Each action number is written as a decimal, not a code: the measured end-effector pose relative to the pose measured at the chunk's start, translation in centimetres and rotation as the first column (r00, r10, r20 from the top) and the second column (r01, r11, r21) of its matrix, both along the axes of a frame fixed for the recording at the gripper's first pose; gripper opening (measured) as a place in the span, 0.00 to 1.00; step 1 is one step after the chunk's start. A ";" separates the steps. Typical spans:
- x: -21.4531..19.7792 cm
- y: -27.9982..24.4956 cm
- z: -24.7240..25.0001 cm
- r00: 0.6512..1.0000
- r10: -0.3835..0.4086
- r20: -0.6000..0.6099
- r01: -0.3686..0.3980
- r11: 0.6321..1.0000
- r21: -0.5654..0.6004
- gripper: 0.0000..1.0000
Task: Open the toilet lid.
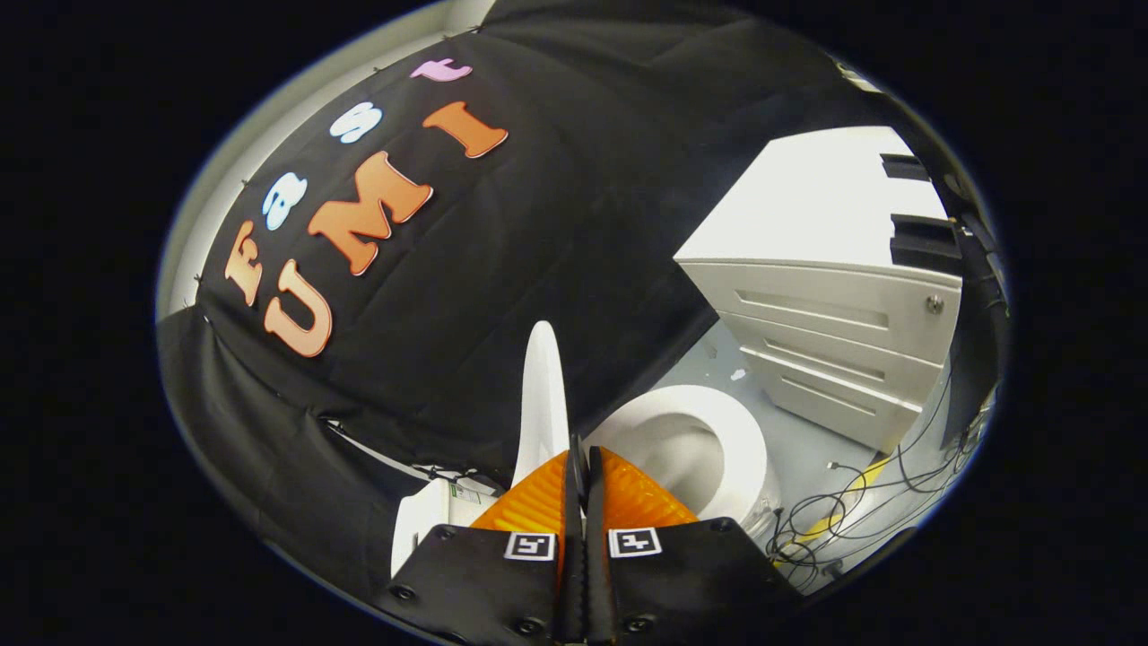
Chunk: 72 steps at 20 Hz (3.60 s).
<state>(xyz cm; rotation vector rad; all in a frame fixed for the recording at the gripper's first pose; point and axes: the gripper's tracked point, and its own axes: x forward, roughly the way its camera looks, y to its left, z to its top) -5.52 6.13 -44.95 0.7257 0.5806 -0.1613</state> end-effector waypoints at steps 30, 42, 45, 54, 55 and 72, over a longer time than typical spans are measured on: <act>0.9 14.9 10.2 0.975 0.214 0.061 -0.193 0.949 -0.251 0.08; 0.4 27.8 14.0 0.933 0.360 0.008 -0.325 0.852 -0.410 0.08; -0.1 30.2 14.1 0.922 0.386 0.005 -0.346 0.831 -0.435 0.08; -1.3 36.2 14.4 0.902 0.432 0.006 -0.379 0.799 -0.466 0.08; -1.4 36.8 14.4 0.899 0.439 0.003 -0.387 0.796 -0.465 0.08; -3.0 43.0 14.0 0.871 0.490 -0.038 -0.424 0.711 -0.561 0.08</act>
